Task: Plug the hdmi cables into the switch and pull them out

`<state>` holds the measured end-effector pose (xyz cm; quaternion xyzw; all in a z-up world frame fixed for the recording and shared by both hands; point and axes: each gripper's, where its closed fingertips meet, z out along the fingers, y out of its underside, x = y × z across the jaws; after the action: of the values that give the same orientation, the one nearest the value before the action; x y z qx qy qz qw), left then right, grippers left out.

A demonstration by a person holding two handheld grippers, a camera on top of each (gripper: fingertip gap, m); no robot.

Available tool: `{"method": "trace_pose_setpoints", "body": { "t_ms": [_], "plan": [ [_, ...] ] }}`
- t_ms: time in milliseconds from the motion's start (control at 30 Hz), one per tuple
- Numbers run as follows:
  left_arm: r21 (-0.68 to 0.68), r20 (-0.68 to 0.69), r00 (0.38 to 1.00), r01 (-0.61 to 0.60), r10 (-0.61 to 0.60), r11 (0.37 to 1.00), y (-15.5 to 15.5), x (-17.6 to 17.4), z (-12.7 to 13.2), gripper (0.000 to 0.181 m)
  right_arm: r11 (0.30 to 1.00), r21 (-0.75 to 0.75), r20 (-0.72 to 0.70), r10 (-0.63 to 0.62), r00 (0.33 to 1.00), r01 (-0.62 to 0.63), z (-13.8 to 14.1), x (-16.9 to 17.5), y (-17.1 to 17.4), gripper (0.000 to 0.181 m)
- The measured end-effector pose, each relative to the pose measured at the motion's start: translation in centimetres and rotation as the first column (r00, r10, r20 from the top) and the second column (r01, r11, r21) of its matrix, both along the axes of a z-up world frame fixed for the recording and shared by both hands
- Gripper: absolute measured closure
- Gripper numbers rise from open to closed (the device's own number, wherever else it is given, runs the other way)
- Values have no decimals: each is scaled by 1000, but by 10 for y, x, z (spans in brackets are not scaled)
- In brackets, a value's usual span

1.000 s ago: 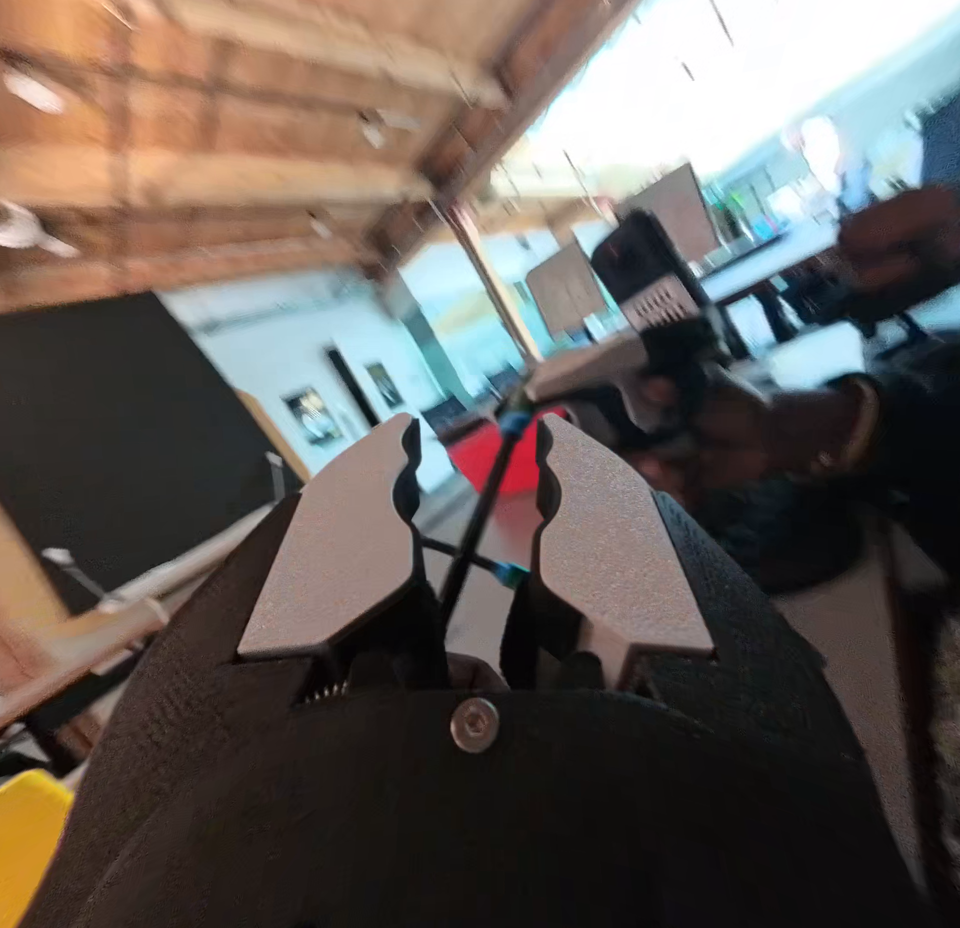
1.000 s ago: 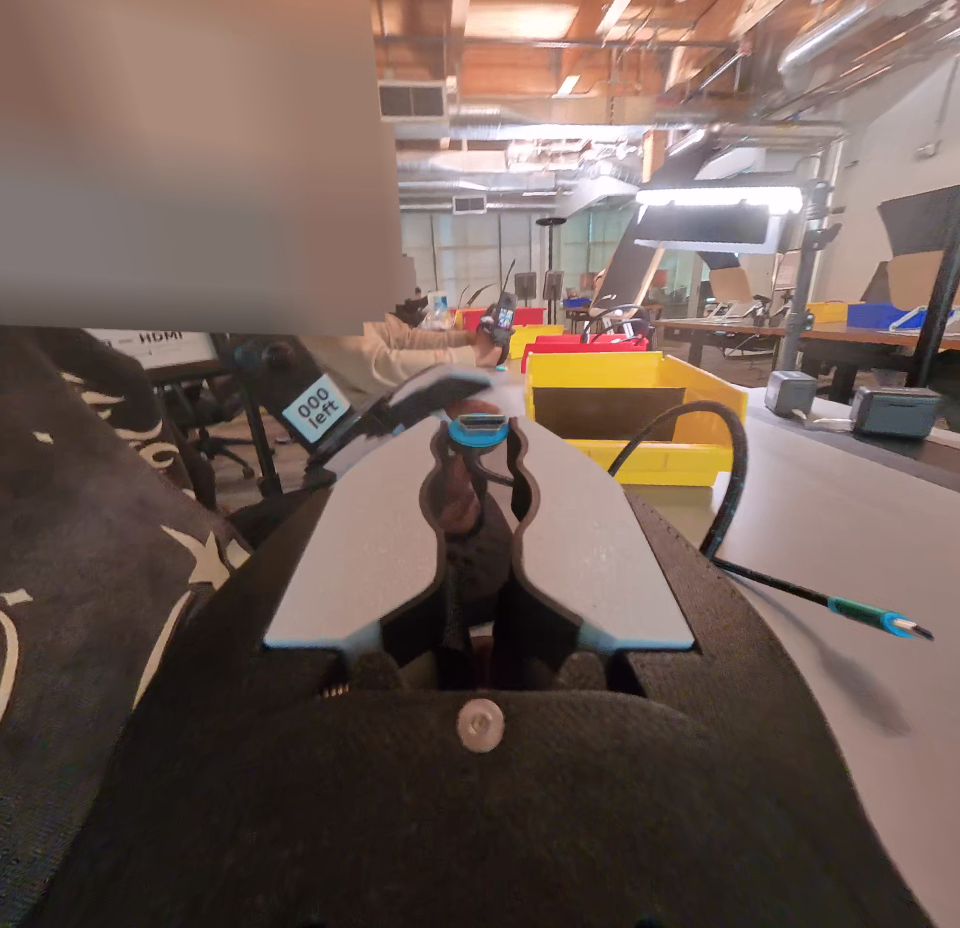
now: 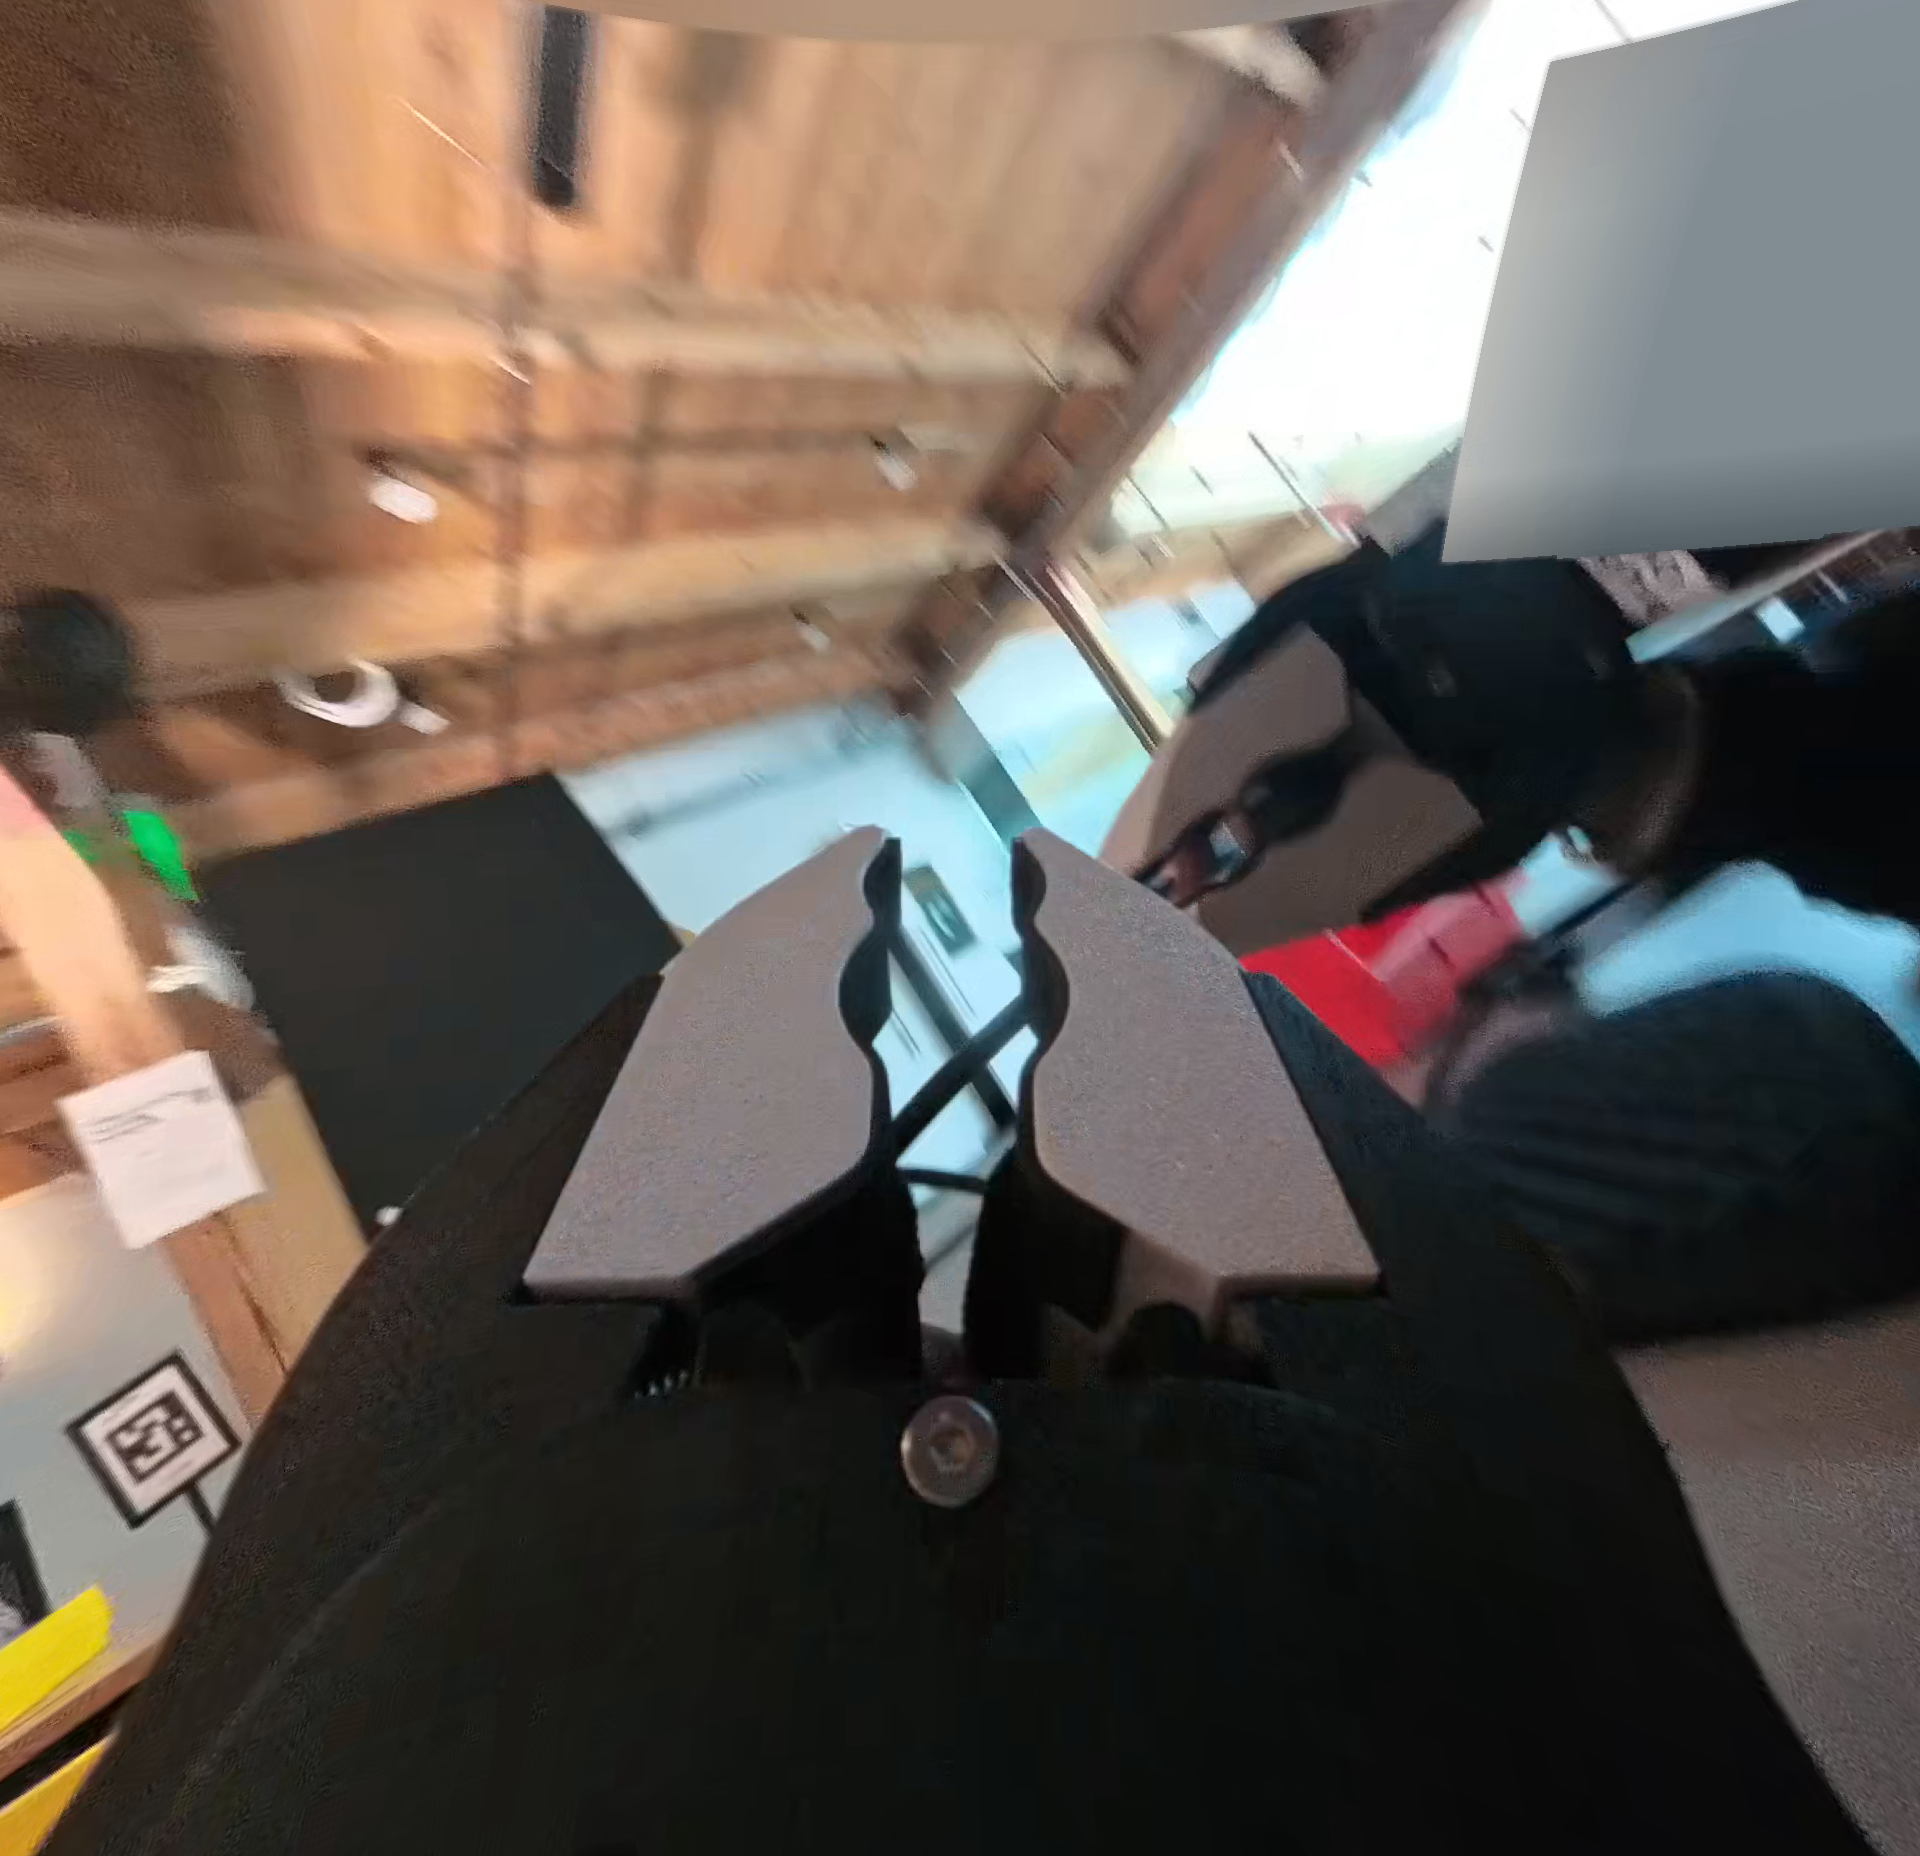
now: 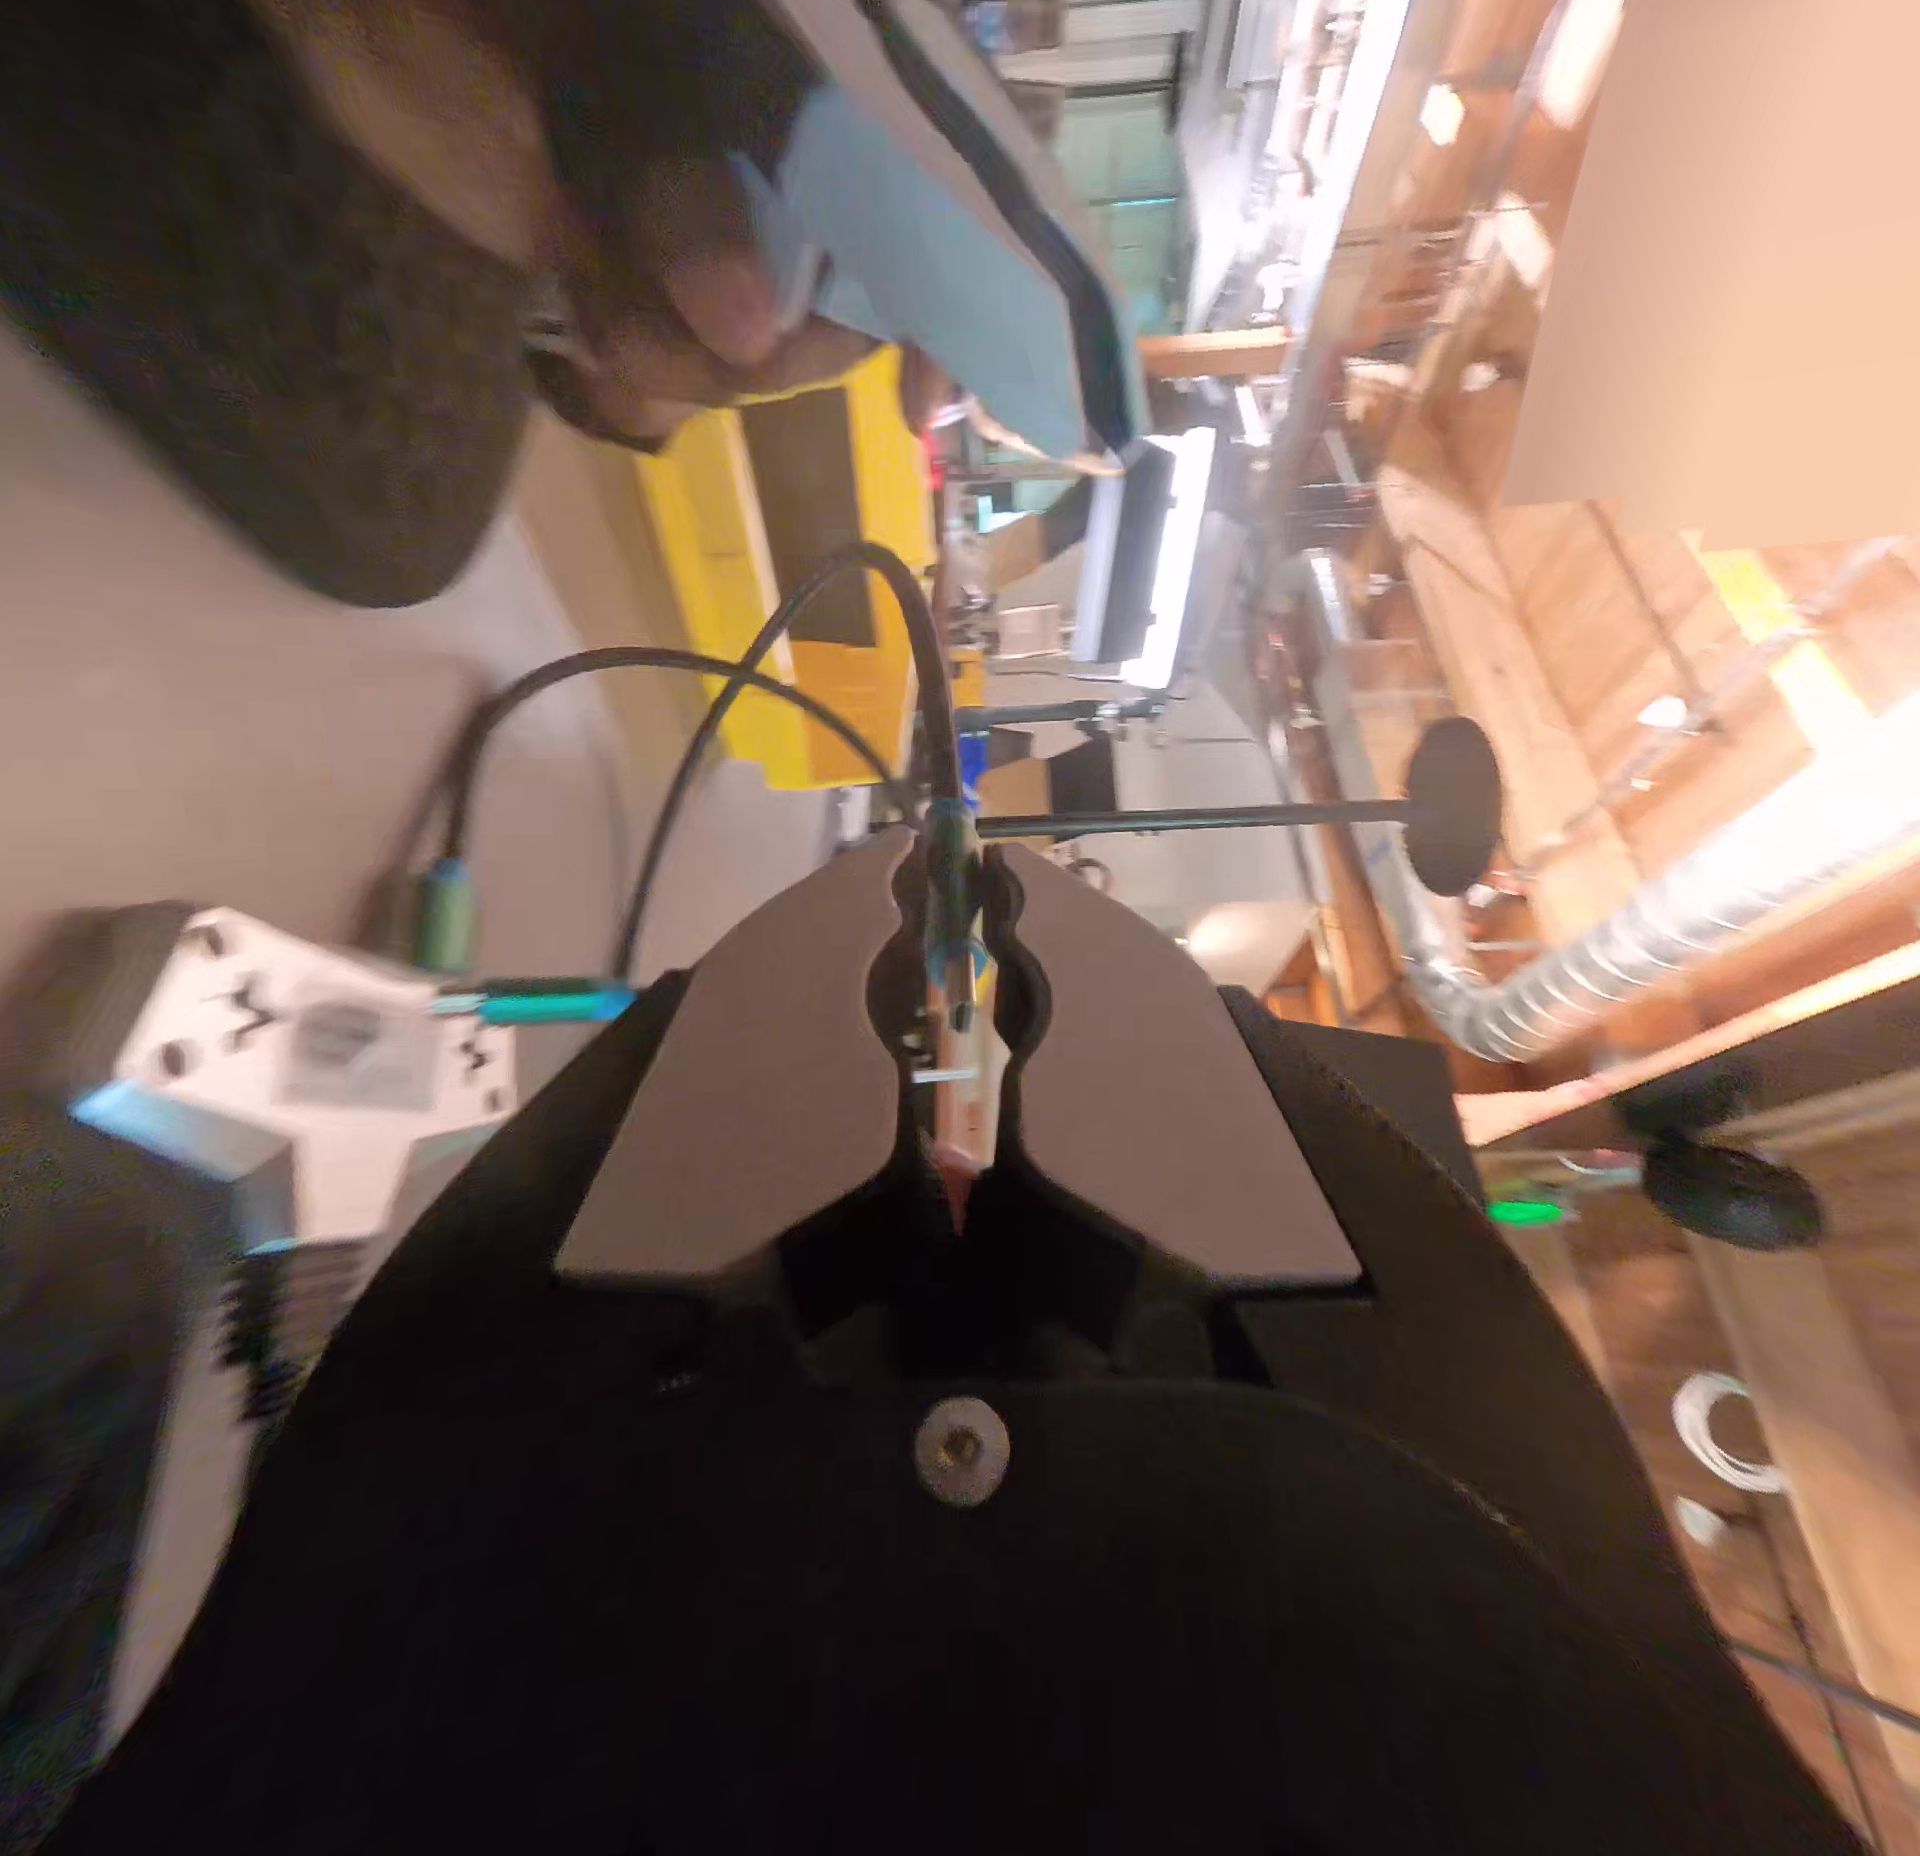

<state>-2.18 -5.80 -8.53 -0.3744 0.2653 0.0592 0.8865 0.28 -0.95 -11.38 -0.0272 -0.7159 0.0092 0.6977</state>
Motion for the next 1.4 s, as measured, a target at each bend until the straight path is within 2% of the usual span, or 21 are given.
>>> {"method": "trace_pose_setpoints", "body": {
  "t_ms": [100,167,233,333,400,433,500,533,600,667,733,800,867,933,1000,1067,1167,1400],
  "plan": [
    [3,91,992,83,-83,997,-6,-7,6,162,999,-35,-114,9,993,-13,36,-16,5,173],
    [-35,64,992,115,-112,993,-2,0,1,162,994,-95,-194,29,981,-48,65,-28,8,175],
    [-45,4,996,89,-89,995,1,7,-4,162,970,-194,-319,76,945,-144,100,-32,8,181],
    [-6,-8,999,50,-50,999,-2,5,-1,162,889,-369,-435,92,896,-271,138,-20,19,181],
    [16,73,997,38,-39,999,-5,-9,6,162,787,-491,-447,140,884,-373,148,-8,21,181],
    [11,128,991,29,-30,1000,-4,-18,9,162,725,-567,-414,160,896,-391,144,-6,22,181],
    [-15,214,977,14,-11,1000,0,-33,11,162,622,-703,-288,195,938,-345,121,-6,21,181],
    [-20,238,971,18,-13,1000,1,-37,11,162,591,-749,-223,200,954,-299,106,-7,22,175],
    [-14,261,965,21,-17,1000,0,-40,12,163,570,-795,-140,164,976,-209,74,-8,28,149],
    [-7,274,962,-6,8,1000,0,-45,13,164,609,-786,-47,118,992,-109,38,-9,33,140],
    [5,303,953,-30,27,1000,-1,-52,15,164,633,-774,79,129,989,-21,-2,-11,24,133],
    [10,352,935,-52,45,999,-2,-62,17,164,665,-743,248,164,955,79,-45,-14,6,121],
    [9,409,912,-52,44,999,-3,-72,18,165,740,-655,402,165,901,157,-83,-14,-9,116],
    [6,459,888,-28,22,1000,-3,-79,17,164,792,-575,501,144,854,204,-108,-16,-14,118],
    [6,489,872,-18,13,1000,-3,-84,17,164,758,-602,557,173,812,251,-122,-20,-17,127],
    [7,493,870,-16,10,1000,-4,-84,17,164,674,-643,607,159,779,364,-133,-28,-9,137],
    [0,467,884,-17,15,1000,-2,-80,16,164,600,-615,700,117,705,511,-151,-32,7,138],
    [-3,413,911,-24,23,1000,-2,-70,15,164,544,-599,739,95,667,588,-155,-38,12,148]
  ]
}}
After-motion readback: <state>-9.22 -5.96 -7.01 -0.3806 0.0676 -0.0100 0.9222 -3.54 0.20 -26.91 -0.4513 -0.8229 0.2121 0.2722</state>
